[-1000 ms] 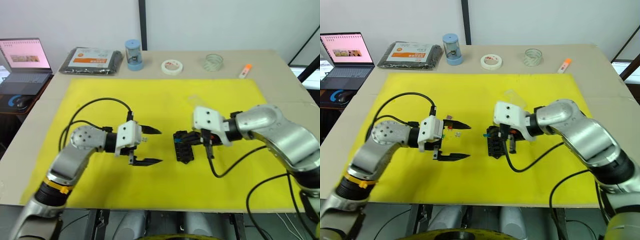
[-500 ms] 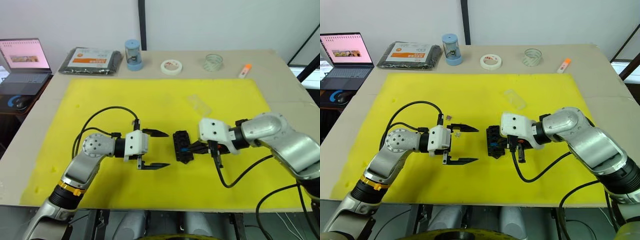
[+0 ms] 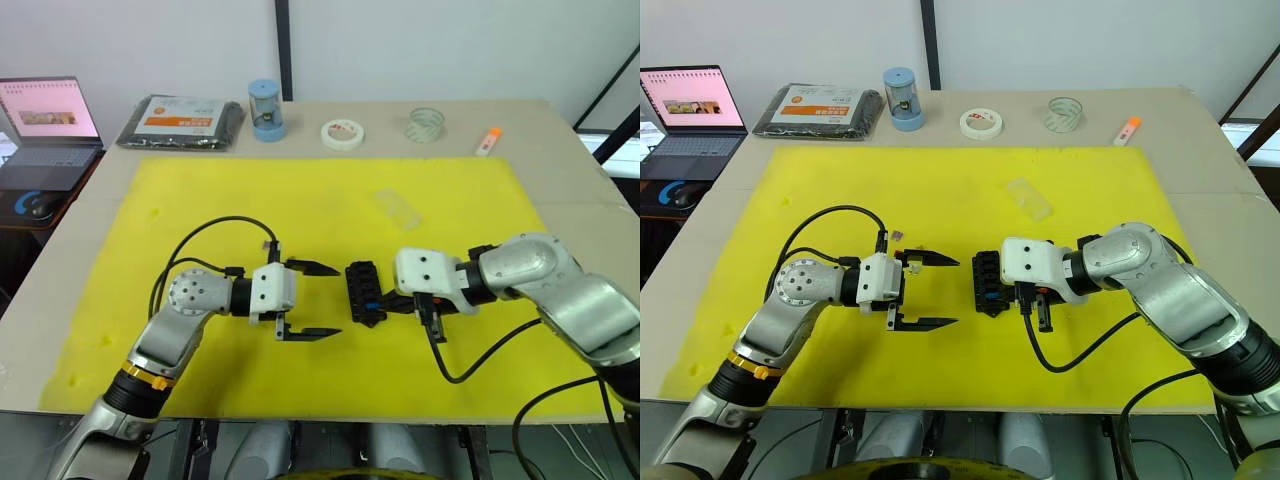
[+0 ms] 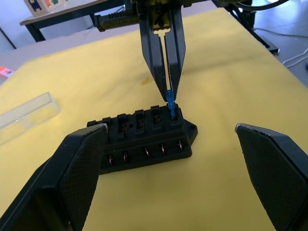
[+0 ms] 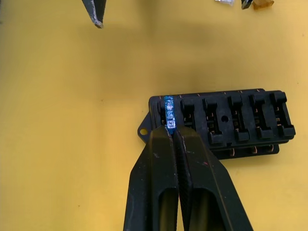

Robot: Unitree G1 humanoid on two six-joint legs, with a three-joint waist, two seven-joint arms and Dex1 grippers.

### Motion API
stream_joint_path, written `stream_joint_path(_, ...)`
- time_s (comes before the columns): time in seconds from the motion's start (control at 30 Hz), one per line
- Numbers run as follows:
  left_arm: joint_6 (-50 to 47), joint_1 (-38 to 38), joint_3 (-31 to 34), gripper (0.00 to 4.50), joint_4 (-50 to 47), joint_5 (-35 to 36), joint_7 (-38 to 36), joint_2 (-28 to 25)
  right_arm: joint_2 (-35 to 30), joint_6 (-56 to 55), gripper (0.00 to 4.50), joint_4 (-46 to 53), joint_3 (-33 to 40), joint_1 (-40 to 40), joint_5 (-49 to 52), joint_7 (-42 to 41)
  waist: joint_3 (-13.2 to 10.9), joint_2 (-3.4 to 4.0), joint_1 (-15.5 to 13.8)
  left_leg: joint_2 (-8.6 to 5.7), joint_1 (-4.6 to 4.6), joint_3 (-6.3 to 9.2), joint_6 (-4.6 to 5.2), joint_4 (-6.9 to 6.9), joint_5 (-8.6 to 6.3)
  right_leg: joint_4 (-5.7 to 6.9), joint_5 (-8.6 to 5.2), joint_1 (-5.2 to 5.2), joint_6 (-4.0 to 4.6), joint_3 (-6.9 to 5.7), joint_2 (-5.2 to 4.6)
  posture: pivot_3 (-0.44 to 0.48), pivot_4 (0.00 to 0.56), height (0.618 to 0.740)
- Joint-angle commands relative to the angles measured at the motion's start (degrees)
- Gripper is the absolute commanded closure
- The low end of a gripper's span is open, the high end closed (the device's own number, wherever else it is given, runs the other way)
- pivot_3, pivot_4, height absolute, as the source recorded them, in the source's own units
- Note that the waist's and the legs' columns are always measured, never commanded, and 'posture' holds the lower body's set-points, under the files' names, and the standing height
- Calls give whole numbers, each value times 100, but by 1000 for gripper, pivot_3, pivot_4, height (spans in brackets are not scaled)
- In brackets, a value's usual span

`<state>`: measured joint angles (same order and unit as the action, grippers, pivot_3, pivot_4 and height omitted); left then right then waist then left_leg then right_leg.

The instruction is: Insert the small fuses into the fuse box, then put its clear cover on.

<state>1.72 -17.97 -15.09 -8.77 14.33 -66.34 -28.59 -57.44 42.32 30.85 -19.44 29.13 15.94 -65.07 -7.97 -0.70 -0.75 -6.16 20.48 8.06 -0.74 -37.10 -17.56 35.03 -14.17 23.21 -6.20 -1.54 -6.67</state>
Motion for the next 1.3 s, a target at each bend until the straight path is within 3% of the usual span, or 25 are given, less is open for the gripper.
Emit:
stream_joint_path(0.03,153,-28,-103,29,52,0,-26,79,-23,-148,4500,10,17,1,-120,-31,0,0,0,0,0,0,0,0,0,0,0,0,0,0,0,0,150,740)
stream_joint_path(0.47,316,-320,-366,29,586,-184,12,448,11,-393,4500,-98,-116,-39,-383,-164,0,0,-2,-1,0,0,0,-2,0,0,0,-2,0,-3,0,0,150,740)
stream_joint_path(1.3,391,-417,-452,29,825,-269,-5,576,332,-1265,4500,-683,-454,48,-991,-524,3,-3,14,2,-11,0,0,-2,0,2,0,-9,0,-2,5,0,150,740)
